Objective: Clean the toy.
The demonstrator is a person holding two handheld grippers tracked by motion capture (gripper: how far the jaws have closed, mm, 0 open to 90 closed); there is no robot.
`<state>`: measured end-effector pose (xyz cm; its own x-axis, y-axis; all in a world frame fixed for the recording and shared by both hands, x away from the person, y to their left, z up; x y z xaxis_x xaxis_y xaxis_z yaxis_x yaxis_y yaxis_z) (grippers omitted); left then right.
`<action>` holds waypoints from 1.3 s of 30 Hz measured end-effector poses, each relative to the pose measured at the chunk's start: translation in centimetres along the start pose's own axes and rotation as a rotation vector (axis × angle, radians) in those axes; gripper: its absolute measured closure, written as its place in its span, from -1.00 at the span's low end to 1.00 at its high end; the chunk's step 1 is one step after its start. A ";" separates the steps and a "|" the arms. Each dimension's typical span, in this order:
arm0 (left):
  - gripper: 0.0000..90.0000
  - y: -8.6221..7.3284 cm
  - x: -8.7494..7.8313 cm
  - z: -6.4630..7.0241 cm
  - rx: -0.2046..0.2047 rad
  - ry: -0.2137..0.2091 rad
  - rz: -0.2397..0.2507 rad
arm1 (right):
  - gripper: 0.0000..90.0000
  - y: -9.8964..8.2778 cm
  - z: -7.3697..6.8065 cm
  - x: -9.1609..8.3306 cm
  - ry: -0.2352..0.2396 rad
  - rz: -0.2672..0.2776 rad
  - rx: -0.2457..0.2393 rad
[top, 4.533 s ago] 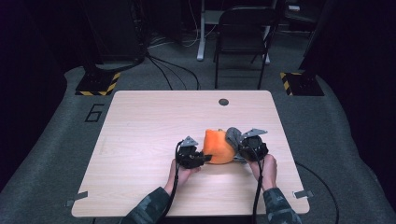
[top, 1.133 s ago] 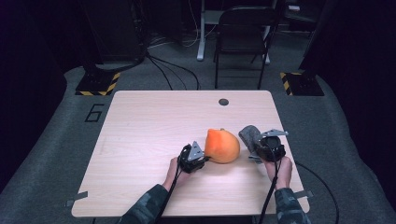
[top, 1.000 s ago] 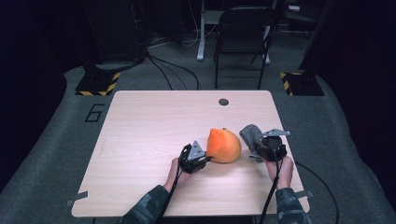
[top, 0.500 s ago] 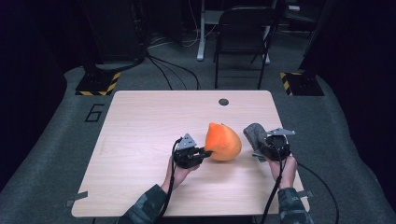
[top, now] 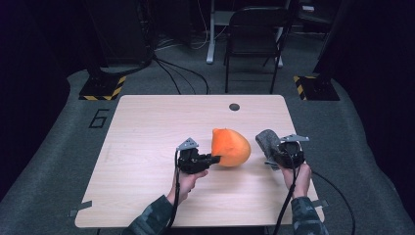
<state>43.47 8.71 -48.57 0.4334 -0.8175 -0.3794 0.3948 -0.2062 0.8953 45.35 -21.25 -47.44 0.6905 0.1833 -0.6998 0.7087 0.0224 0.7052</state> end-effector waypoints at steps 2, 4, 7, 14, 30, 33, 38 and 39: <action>0.69 -0.7 0.5 -0.4 -0.016 0.006 -0.024 | 0.64 0.0 0.0 0.1 0.000 -0.004 0.000; 0.69 -1.3 1.0 -0.8 -0.036 0.015 -0.040 | 0.64 -0.1 -0.1 0.2 0.001 -0.008 -0.002; 0.69 -1.7 1.3 -1.1 -0.039 0.019 -0.048 | 0.64 0.0 -0.5 0.1 0.002 -0.010 -0.012; 0.67 -1.6 1.3 -0.8 -0.008 0.034 -0.058 | 0.64 1.5 -4.6 -2.3 0.094 0.077 -0.099; 0.66 -1.7 1.7 0.3 0.074 0.064 -0.084 | 0.62 0.1 -13.2 -1.7 0.172 0.083 -0.317; 0.66 -1.7 1.8 0.3 0.067 0.063 -0.080 | 0.61 0.2 -12.4 -1.5 0.153 0.068 -0.307; 0.65 -1.7 1.8 0.2 0.068 0.062 -0.081 | 0.61 0.0 -10.3 -0.7 0.118 0.041 -0.256; 0.65 -1.8 1.8 0.2 0.070 0.062 -0.086 | 0.61 0.0 -9.8 -0.5 0.107 0.034 -0.245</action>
Point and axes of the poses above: each handheld gripper's, and its own axes: x roughly forward along the jaws, y roughly out of its top, z roughly to its right, the point moved 4 cm from there along x, roughly forward along the jaws, and after that the axes turned 12 degrees about x, right-handed, at the moved point
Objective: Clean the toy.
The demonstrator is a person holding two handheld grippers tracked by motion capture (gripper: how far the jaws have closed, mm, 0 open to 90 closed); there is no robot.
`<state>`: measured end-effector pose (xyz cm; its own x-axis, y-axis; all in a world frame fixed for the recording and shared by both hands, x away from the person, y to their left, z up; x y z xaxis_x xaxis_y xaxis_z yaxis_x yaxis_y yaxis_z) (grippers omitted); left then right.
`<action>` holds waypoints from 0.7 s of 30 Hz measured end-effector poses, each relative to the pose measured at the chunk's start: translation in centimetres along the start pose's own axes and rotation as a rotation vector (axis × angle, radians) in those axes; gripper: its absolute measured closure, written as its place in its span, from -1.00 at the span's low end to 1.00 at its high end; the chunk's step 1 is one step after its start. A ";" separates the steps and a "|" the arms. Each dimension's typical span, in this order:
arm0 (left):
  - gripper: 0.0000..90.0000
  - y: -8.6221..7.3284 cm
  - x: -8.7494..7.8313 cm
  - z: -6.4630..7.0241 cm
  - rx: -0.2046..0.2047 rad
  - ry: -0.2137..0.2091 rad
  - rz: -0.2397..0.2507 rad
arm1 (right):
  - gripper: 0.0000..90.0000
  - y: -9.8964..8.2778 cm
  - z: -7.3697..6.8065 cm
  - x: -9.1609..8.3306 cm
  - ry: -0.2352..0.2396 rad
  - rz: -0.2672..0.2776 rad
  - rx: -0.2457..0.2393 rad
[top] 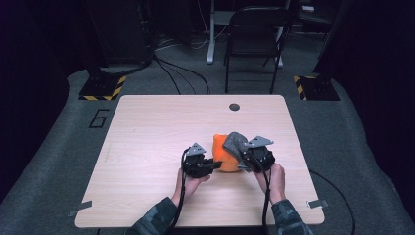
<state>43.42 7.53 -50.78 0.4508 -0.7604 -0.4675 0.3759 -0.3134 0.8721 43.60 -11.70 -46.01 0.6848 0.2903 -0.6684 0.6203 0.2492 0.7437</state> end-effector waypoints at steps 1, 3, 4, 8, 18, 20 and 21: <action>0.65 0.0 0.0 0.0 0.000 -0.001 0.000 | 0.61 -0.2 0.5 0.2 -0.005 -0.013 0.011; 0.65 0.0 0.0 -0.1 0.001 0.000 0.000 | 0.61 -0.7 1.5 0.8 -0.021 -0.039 0.043; 0.65 0.0 0.0 -0.1 0.001 0.000 0.000 | 0.61 -0.7 1.5 0.8 -0.021 -0.039 0.043; 0.65 0.0 0.0 -0.1 0.011 0.002 0.002 | 0.62 -2.4 3.6 2.6 -0.071 -0.115 0.071; 0.64 -0.1 0.0 0.0 0.022 0.003 -0.004 | 0.61 -4.1 5.0 4.6 -0.056 -0.188 0.107; 0.64 -0.1 0.0 -0.1 0.023 0.003 -0.006 | 0.61 -3.7 5.1 4.0 -0.070 -0.170 0.109; 0.64 -0.1 0.0 -0.1 0.021 0.003 -0.007 | 0.61 -3.4 5.2 3.6 -0.072 -0.149 0.119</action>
Point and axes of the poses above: each handheld gripper's, and its own axes: x roughly forward along the jaws, y roughly out of its top, z roughly to its right, the point moved 4 cm from there along x, roughly forward along the jaws, and after that the axes turned 12 degrees about x, right-handed, at the moved point
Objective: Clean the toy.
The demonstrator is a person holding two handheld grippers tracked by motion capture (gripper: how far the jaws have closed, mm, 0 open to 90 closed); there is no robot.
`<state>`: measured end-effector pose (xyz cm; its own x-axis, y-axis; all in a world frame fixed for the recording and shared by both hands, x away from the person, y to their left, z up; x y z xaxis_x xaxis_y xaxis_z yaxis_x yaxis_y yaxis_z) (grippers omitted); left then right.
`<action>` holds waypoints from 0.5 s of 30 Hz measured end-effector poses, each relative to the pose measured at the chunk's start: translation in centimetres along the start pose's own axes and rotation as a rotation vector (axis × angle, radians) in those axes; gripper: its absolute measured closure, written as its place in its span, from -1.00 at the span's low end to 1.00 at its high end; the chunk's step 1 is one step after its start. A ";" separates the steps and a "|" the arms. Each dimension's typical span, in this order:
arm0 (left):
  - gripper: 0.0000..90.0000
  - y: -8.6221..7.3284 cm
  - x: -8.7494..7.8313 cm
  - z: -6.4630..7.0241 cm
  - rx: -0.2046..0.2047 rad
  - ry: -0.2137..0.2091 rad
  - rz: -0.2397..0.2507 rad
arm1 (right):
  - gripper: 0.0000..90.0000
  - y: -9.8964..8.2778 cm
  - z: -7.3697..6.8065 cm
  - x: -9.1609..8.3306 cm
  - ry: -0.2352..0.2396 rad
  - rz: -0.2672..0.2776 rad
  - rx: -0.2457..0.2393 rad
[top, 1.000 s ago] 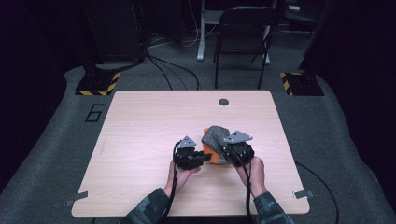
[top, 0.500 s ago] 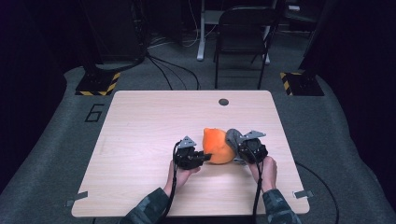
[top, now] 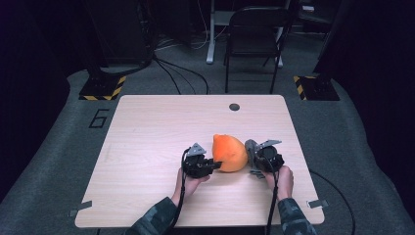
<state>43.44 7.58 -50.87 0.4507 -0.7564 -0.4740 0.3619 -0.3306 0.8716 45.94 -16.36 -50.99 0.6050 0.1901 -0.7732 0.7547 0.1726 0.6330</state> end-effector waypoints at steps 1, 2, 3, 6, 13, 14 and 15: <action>0.64 0.0 0.0 0.0 0.001 0.001 0.000 | 0.61 0.3 0.0 -0.6 0.014 0.020 0.010; 0.64 0.0 0.0 0.0 0.002 0.001 -0.001 | 0.61 0.7 0.1 -1.4 0.026 0.048 0.021; 0.64 0.0 0.0 0.0 0.002 0.001 -0.001 | 0.61 0.7 0.1 -1.4 0.026 0.048 0.021; 0.64 0.0 0.1 0.1 0.003 0.002 0.004 | 0.61 2.0 -0.7 -3.8 0.095 0.128 0.031; 0.64 0.0 0.1 0.1 0.031 0.009 -0.003 | 0.61 3.5 -6.4 -7.4 0.177 0.229 -0.110; 0.64 0.0 0.1 0.2 0.029 0.011 -0.002 | 0.61 3.4 -6.8 -7.2 0.170 0.223 -0.134; 0.64 0.0 0.1 0.2 0.030 0.010 -0.002 | 0.61 3.3 -7.2 -7.0 0.166 0.215 -0.136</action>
Point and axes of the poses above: each handheld gripper's, and its own axes: x roughly forward along the jaws, y roughly out of its top, z roughly to its right, the point moved 4 cm from there along x, roughly forward along the jaws, and after that the axes turned 12 degrees about x, right-handed, at the moved point
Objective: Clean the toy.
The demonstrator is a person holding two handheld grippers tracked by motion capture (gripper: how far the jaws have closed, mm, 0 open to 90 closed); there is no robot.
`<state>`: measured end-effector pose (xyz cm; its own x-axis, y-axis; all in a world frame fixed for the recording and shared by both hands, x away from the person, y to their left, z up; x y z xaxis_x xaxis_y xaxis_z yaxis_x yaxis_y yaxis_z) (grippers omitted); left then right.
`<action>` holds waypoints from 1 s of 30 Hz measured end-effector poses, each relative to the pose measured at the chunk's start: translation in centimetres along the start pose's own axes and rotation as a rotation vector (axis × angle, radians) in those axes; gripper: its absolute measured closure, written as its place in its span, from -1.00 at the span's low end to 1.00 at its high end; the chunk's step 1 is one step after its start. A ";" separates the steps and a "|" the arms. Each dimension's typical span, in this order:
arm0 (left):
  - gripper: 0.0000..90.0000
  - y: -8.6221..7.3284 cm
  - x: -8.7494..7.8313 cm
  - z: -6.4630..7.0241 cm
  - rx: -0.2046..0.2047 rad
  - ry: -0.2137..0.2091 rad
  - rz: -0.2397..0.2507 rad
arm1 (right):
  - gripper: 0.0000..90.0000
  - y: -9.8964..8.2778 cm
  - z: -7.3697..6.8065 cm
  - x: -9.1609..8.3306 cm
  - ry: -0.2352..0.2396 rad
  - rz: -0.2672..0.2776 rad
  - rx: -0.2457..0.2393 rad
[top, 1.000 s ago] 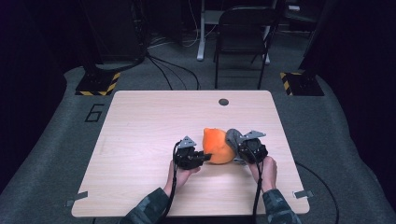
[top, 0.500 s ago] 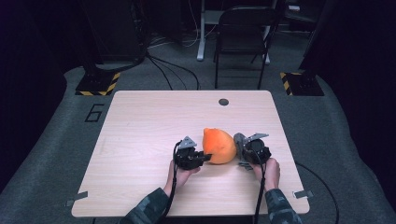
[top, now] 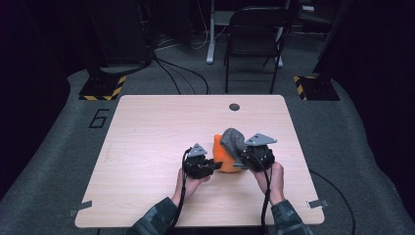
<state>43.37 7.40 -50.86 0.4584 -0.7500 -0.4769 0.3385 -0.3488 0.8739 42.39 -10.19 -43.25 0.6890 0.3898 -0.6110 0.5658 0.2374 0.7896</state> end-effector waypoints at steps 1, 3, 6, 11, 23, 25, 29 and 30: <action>0.64 0.0 0.0 0.0 0.000 0.000 0.000 | 0.61 -0.2 -0.2 0.4 -0.002 -0.013 0.002; 0.63 0.0 0.0 0.0 -0.007 -0.004 -0.001 | 0.60 -0.7 0.0 1.0 -0.013 -0.036 -0.010; 0.63 0.0 0.1 0.1 -0.010 -0.007 0.000 | 0.60 -1.1 0.5 1.4 -0.018 -0.048 0.012; 0.63 0.0 0.1 0.1 -0.009 -0.008 0.000 | 0.59 -1.5 1.7 1.7 -0.050 -0.065 0.026; 0.63 0.0 0.1 0.1 -0.002 -0.010 -0.002 | 0.60 -3.8 5.6 3.5 -0.103 -0.145 0.131; 0.63 0.0 0.1 0.1 -0.003 -0.011 -0.001 | 0.60 -4.2 6.1 3.9 -0.108 -0.160 0.139; 0.63 0.0 0.1 0.2 -0.004 -0.012 -0.002 | 0.60 -5.2 6.8 4.7 -0.118 -0.198 0.167; 0.62 0.0 0.1 0.1 -0.001 -0.013 0.000 | 0.60 -5.4 7.0 4.9 -0.123 -0.209 0.164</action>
<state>43.31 7.28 -50.94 0.4479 -0.7570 -0.4758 0.3393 -0.3485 0.8737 45.89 -15.83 -50.92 0.5937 0.2345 -0.7698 0.7602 0.1503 0.6321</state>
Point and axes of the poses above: each handheld gripper's, and its own axes: x roughly forward along the jaws, y roughly out of its top, z roughly to its right, the point moved 4 cm from there along x, roughly forward along the jaws, and after that the axes turned 12 degrees about x, right-handed, at the moved point
